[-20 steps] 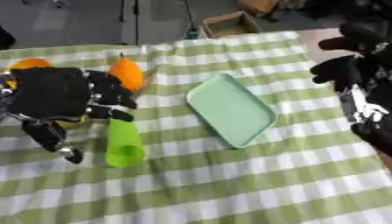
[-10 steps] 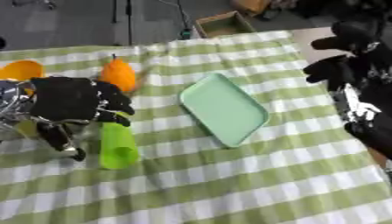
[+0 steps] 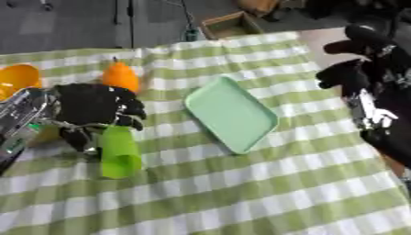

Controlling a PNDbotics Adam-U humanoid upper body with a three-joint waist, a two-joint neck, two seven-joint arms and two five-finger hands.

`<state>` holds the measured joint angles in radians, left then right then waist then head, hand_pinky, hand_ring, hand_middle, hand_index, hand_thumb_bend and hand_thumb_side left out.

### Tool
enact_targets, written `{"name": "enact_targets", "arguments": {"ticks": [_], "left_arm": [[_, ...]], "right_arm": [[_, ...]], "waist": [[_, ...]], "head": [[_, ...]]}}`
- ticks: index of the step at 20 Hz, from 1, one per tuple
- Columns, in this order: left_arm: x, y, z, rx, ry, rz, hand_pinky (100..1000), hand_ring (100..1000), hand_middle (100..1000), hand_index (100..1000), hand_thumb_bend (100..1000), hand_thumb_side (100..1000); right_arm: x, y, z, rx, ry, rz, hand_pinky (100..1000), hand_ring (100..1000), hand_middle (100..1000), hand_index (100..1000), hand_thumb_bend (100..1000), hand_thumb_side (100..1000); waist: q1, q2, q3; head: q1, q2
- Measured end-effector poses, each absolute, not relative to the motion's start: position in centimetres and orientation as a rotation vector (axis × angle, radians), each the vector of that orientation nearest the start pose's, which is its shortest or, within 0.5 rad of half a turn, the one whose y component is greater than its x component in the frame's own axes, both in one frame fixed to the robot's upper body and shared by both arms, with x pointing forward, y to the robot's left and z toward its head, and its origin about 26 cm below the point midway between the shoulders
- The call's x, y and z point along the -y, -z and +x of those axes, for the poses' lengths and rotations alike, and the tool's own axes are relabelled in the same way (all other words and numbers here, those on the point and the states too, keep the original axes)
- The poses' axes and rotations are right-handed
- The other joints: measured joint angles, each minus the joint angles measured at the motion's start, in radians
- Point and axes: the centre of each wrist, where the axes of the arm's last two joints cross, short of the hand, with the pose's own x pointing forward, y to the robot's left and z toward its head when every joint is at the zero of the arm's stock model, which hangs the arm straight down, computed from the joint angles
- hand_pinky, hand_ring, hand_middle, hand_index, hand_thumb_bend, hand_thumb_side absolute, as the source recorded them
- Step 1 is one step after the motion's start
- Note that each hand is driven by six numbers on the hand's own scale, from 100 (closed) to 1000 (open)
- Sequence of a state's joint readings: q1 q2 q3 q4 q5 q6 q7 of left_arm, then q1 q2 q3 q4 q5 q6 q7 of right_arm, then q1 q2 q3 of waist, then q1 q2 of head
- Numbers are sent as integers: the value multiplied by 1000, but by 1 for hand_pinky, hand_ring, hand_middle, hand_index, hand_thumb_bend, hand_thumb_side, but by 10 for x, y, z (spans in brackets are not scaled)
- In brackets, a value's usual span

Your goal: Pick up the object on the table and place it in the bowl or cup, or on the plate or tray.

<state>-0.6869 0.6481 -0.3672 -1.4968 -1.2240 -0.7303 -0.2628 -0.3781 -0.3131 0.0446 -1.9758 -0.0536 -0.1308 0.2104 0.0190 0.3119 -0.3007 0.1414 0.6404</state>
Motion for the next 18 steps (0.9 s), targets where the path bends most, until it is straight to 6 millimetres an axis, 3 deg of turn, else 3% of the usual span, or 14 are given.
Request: {"name": "enact_targets", "arguments": {"ticks": [1,2,6,10,18], "left_arm": [[-257,-205,396,-1546,-2501,-1065,847,820,679,733,718,212],[-258,-203,397,-1568,-2496,-1059,822,748,554,638,634,167],[-259,-200,399,-1689,-2463,-1051,802,686,452,542,597,141],[-261,-205,397,-1787,-2425,-1067,800,680,448,542,585,146],[-267,-234,385,-1854,-2434,-1118,801,640,444,538,588,124]], "right_arm": [[240,-213,309,2390,-656,80,644,668,790,949,100,416],[240,-213,309,2390,-656,80,644,668,789,949,100,417],[240,-213,309,2390,-656,81,644,667,789,949,100,418],[240,-213,309,2390,-656,80,644,667,789,949,100,417],[240,-213,309,2390,-656,81,645,668,790,949,100,414]], "waist": [[0,0,0],[0,0,0],[0,0,-2],[0,0,-6],[0,0,-6]], "head": [[-1,0],[-1,0],[-5,0],[-6,0],[-13,-5]]}}
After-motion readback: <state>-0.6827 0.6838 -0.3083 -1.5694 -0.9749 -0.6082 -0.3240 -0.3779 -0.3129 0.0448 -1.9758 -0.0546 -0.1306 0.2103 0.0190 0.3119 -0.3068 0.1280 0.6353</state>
